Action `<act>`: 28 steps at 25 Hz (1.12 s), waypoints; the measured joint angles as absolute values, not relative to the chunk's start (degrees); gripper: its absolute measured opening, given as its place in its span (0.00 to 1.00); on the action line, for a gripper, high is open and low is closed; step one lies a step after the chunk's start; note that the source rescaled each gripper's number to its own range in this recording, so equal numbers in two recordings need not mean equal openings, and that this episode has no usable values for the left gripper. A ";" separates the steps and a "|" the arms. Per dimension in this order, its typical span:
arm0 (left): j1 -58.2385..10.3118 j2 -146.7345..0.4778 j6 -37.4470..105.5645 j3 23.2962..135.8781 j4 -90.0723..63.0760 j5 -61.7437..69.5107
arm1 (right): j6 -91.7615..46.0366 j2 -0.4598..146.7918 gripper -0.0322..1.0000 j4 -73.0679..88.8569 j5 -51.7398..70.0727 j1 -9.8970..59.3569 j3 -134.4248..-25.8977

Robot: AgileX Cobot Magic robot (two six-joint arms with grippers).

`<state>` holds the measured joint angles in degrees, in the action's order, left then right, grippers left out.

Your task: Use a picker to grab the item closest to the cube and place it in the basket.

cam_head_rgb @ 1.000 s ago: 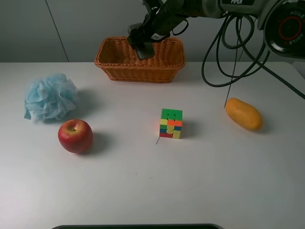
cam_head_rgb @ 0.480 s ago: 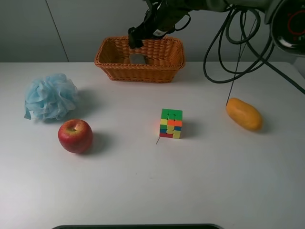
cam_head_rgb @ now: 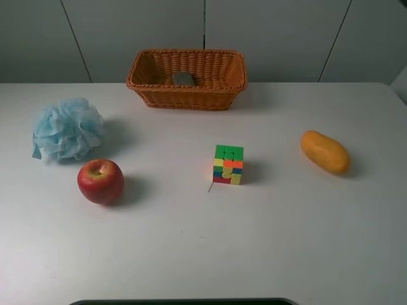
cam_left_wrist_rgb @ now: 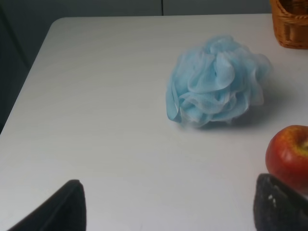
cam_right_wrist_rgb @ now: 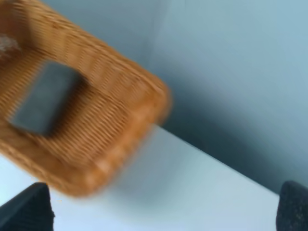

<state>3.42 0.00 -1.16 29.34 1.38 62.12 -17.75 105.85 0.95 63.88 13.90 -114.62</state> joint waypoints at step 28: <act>3.42 0.00 -1.16 29.34 1.38 62.12 | -9.50 27.51 1.00 0.54 65.85 -4.83 -53.61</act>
